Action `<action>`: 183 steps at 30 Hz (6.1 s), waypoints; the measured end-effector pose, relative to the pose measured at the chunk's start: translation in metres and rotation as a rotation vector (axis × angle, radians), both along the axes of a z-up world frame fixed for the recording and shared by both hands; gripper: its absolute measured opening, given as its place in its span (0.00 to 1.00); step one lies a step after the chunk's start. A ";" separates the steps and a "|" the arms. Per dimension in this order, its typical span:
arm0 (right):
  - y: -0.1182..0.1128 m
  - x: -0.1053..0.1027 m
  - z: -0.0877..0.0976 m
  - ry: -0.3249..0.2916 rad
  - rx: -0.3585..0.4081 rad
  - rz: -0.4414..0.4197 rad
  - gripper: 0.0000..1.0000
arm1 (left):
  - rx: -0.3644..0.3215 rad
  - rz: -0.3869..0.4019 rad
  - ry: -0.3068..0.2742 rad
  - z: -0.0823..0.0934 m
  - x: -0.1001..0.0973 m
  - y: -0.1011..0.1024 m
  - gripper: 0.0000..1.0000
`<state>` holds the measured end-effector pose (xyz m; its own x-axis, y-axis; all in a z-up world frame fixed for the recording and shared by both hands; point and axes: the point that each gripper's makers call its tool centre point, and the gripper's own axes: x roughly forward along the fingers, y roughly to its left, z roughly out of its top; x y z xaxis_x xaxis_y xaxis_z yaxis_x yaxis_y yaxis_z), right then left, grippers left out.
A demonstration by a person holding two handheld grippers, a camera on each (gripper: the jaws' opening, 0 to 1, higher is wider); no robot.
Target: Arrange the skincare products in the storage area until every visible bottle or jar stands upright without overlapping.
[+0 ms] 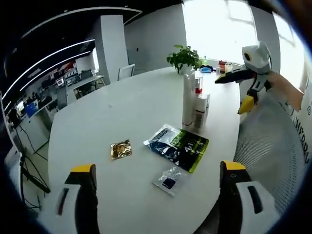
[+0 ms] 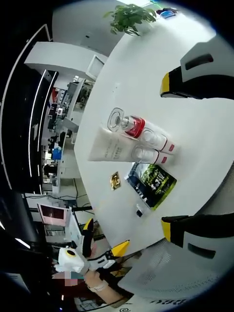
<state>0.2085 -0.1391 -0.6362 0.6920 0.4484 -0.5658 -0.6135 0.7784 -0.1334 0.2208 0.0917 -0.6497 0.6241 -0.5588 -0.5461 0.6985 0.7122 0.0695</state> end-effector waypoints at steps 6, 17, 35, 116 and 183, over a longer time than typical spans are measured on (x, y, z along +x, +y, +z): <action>0.000 0.000 -0.001 0.004 0.000 0.003 1.00 | -0.058 0.066 -0.022 0.002 0.001 0.009 0.99; 0.002 0.000 -0.005 0.015 -0.006 0.011 1.00 | -0.020 0.051 -0.021 -0.005 -0.001 0.015 0.99; -0.002 0.000 -0.006 0.023 -0.003 0.000 1.00 | 0.135 -0.124 -0.047 -0.010 0.018 0.003 0.98; -0.020 0.005 -0.029 0.095 0.058 -0.069 1.00 | 0.708 -0.907 0.100 -0.091 0.139 -0.023 0.42; -0.014 0.007 -0.030 0.105 0.086 -0.052 1.00 | 0.572 -0.674 0.310 -0.108 0.116 -0.030 0.35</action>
<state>0.2159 -0.1529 -0.6661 0.6545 0.4632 -0.5975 -0.5790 0.8153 -0.0022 0.3373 0.0614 -0.7576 0.0466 -0.3448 -0.9375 0.9976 0.0650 0.0256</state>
